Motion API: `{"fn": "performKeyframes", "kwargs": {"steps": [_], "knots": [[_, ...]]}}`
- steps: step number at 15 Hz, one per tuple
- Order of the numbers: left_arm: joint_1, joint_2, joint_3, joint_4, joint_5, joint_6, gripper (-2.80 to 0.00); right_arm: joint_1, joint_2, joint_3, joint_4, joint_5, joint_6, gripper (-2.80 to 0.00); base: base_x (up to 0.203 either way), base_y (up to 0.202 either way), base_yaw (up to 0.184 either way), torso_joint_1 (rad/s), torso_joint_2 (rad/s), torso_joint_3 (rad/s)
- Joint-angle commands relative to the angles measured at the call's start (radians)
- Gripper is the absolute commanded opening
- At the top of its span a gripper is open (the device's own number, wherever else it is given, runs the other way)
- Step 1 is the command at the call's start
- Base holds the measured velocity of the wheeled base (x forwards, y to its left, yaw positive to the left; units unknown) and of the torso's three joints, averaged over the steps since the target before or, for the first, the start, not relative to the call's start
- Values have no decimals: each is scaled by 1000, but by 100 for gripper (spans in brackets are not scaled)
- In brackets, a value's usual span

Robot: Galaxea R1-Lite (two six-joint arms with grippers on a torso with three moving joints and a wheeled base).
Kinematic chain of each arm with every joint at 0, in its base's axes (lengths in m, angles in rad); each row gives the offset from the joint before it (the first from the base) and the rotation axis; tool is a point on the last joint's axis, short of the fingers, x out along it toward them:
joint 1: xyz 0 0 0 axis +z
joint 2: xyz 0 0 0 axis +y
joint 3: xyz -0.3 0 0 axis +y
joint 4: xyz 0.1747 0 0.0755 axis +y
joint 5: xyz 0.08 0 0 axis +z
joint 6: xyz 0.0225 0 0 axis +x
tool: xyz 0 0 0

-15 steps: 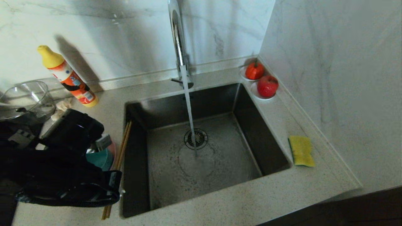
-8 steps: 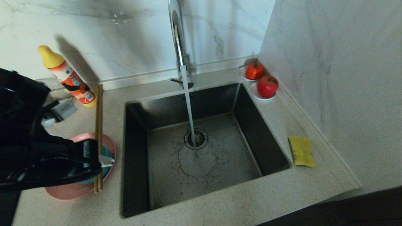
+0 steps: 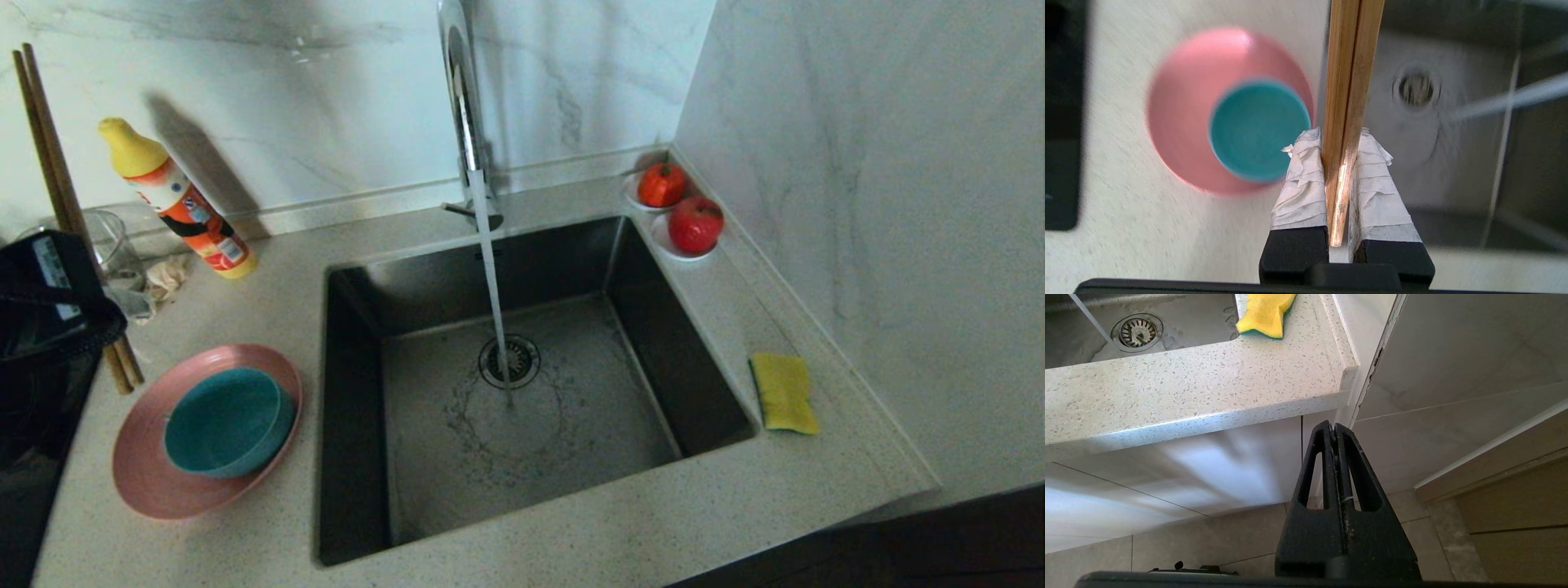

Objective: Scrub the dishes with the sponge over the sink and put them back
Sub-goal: Place the chopsticks on the glass basin

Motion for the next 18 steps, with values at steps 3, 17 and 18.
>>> {"fn": "performKeyframes", "kwargs": {"steps": [3, 17, 18], "knots": [[83, -20, -65, -20, 135, 25, -280, -1, 0, 0, 0, 0, 0, -280, 0, 0, 0, 0, 0, 0], [662, 203, -104, -462, 4, 222, -280, 0, 0, 0, 0, 0, 0, -280, 0, 0, 0, 0, 0, 0], [685, 234, -105, -511, 0, 231, -280, -1, 0, 0, 0, 0, 0, -280, 0, 0, 0, 0, 0, 0]]}}
